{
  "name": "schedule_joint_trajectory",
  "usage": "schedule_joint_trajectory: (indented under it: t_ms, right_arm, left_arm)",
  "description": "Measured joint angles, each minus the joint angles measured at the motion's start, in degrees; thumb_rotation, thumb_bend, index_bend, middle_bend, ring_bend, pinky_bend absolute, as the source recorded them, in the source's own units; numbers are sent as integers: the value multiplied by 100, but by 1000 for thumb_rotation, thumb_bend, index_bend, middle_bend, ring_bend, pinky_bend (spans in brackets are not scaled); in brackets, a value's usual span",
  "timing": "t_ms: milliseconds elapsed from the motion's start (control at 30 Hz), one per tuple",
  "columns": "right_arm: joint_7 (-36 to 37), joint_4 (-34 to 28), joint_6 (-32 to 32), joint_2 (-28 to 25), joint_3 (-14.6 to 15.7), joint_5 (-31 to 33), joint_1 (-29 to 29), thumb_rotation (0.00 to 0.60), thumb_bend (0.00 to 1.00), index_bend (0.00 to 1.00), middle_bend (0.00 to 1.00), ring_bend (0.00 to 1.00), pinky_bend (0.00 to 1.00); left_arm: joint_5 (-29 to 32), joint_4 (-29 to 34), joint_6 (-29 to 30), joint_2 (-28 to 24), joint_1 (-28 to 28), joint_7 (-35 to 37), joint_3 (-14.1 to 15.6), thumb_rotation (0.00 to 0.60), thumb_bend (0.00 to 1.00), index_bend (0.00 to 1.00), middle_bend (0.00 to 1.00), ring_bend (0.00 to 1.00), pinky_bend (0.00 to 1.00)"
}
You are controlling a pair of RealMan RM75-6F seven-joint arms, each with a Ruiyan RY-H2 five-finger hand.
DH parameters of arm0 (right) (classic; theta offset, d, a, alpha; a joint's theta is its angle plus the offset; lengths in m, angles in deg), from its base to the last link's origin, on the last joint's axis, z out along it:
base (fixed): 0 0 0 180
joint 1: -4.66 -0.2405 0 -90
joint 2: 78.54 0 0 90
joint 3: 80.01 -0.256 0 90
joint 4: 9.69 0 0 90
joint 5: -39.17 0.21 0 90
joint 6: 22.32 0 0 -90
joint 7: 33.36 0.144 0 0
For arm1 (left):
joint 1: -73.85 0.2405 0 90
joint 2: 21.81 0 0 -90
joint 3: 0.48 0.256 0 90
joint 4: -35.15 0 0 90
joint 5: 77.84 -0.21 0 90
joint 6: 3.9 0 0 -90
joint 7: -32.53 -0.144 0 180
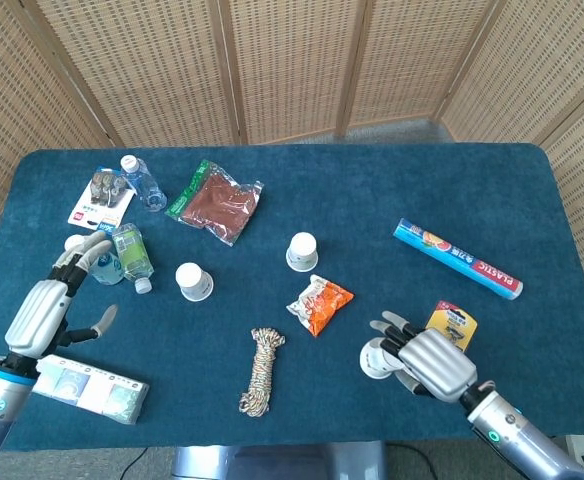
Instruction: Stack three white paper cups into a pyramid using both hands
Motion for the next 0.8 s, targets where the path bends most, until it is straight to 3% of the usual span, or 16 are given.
schedule_joint_trajectory:
  t_ms: [400, 533, 800]
  right_arm:
    - [-336, -261, 675, 263, -649, 1150, -617, 600, 544, 310, 164, 91, 591]
    - [-503, -284, 825, 363, -830, 1465, -820, 600, 545, 322, 217, 130, 592]
    - [-674, 63, 1151, 679, -1127, 2081, -1265, 600, 539, 320, 220, 131, 591]
  left_arm:
    - [-585, 20, 268, -131, 243, 87, 234, 600, 458, 17, 0, 0, 51]
    - [-780, 34, 386, -179, 360, 86, 354, 600, 457, 17, 0, 0, 50]
    - [-874, 66, 549, -265, 510, 64, 423, 600, 457, 17, 0, 0, 50]
